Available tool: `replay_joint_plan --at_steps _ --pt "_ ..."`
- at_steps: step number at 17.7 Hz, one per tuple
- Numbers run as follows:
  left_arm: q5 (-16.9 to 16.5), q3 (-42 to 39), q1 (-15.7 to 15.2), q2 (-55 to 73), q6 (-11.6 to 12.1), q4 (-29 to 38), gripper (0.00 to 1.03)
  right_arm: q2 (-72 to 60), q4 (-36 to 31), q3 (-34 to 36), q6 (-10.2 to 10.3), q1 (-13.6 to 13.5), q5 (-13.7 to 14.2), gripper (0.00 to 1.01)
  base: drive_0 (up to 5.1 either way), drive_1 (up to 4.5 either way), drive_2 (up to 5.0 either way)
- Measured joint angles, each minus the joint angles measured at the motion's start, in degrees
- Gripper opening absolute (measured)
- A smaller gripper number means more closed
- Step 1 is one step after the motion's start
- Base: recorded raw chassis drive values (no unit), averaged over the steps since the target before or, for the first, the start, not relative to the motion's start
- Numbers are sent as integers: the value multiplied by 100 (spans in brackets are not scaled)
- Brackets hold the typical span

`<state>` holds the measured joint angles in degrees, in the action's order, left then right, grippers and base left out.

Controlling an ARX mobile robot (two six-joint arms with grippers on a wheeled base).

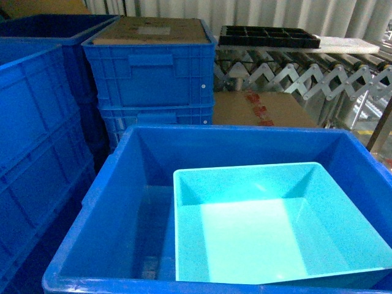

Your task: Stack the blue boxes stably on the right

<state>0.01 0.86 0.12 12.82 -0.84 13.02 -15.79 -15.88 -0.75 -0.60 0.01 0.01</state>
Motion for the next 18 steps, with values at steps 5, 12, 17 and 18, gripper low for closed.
replay_joint_plan --at_steps 5,12,17,18 --pt "24 4 0 -1167 2 -1392 2 542 533 0 0 0 0 2 0 0 0" --pt "2 4 0 -1220 4 -1327 2 1554 1620 -2 0 0 0 2 0 0 0" --pt "2 4 0 -1220 7 -1325 2 1552 1613 -2 2 0 0 2 0 0 0" --pt "2 4 0 -1220 4 -1325 8 1552 1613 -2 0 0 0 2 0 0 0"
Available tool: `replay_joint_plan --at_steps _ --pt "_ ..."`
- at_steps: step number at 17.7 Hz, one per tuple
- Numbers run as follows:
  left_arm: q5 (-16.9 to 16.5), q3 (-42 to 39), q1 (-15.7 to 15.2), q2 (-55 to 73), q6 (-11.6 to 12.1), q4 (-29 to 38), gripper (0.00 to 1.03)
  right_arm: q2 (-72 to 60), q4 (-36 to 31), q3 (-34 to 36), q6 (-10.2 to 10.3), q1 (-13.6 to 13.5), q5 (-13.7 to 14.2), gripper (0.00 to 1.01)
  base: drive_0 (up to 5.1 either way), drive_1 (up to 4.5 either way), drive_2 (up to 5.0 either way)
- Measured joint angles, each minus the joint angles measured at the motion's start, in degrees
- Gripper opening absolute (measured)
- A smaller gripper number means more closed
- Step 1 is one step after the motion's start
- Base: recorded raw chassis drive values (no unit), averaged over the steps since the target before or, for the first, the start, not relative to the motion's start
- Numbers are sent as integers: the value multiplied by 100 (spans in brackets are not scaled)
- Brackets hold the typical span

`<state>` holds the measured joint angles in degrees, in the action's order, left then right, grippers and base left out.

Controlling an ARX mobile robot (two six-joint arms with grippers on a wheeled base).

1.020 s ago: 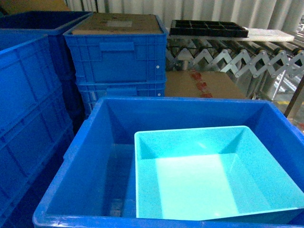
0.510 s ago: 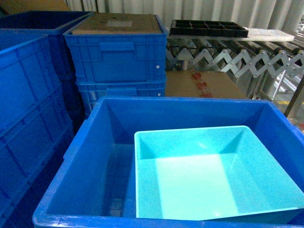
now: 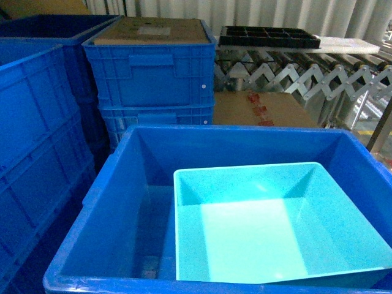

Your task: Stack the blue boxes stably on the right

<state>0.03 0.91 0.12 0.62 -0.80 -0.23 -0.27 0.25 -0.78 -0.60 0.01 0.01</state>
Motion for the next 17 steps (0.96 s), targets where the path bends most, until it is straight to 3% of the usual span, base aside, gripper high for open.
replay_joint_plan --at_steps 1,7,8,12,17 --pt "0 0 0 0 0 0 23 0 0 0 0 0 0 16 0 0 0" --pt "0 0 0 0 0 0 43 0 0 0 0 0 0 36 0 0 0" --pt "0 0 0 0 0 2 52 0 0 0 0 0 0 45 0 0 0" --pt "0 0 0 0 4 0 100 0 0 0 0 0 0 97 0 0 0" --pt "0 0 0 0 2 2 98 0 0 0 4 0 0 98 0 0 0"
